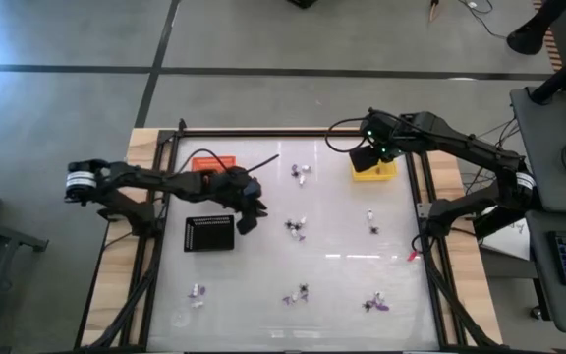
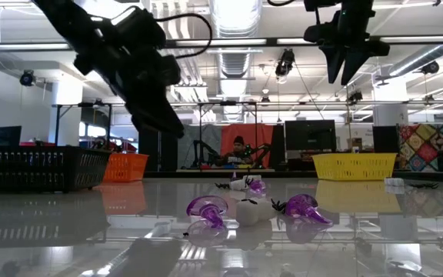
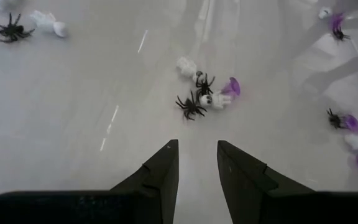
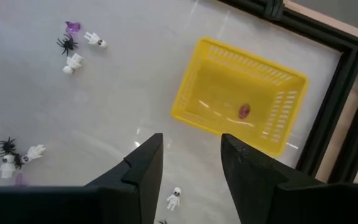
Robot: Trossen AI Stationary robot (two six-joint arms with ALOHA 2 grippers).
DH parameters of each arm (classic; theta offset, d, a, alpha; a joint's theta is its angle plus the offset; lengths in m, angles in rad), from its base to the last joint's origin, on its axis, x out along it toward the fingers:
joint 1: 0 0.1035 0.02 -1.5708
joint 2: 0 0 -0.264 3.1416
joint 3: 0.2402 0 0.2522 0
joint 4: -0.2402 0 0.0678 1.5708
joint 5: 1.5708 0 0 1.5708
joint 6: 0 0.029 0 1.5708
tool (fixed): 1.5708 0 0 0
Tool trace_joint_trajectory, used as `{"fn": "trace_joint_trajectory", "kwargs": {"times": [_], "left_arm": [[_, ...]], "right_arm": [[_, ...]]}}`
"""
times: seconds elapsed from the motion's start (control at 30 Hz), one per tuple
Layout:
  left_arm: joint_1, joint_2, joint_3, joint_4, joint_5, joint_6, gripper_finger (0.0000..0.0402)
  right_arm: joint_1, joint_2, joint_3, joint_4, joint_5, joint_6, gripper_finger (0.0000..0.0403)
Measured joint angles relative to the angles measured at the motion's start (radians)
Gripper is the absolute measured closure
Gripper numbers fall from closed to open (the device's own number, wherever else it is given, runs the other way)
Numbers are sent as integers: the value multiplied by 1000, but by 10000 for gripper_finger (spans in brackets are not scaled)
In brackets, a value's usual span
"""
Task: Sort Halloween decoration
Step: Put the black spider toy into the orange bin
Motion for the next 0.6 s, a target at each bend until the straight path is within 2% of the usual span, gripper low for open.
{"fn": "trace_joint_trajectory", "kwargs": {"times": [0.23, 0.6], "left_arm": [[-5, 124, 20, 59, 0, -4, 309], [-45, 325, 186, 20, 1, 32, 309]], "right_arm": [[0, 0, 0, 0, 0, -38, 248], [0, 0, 0, -1, -1, -76, 248]]}}
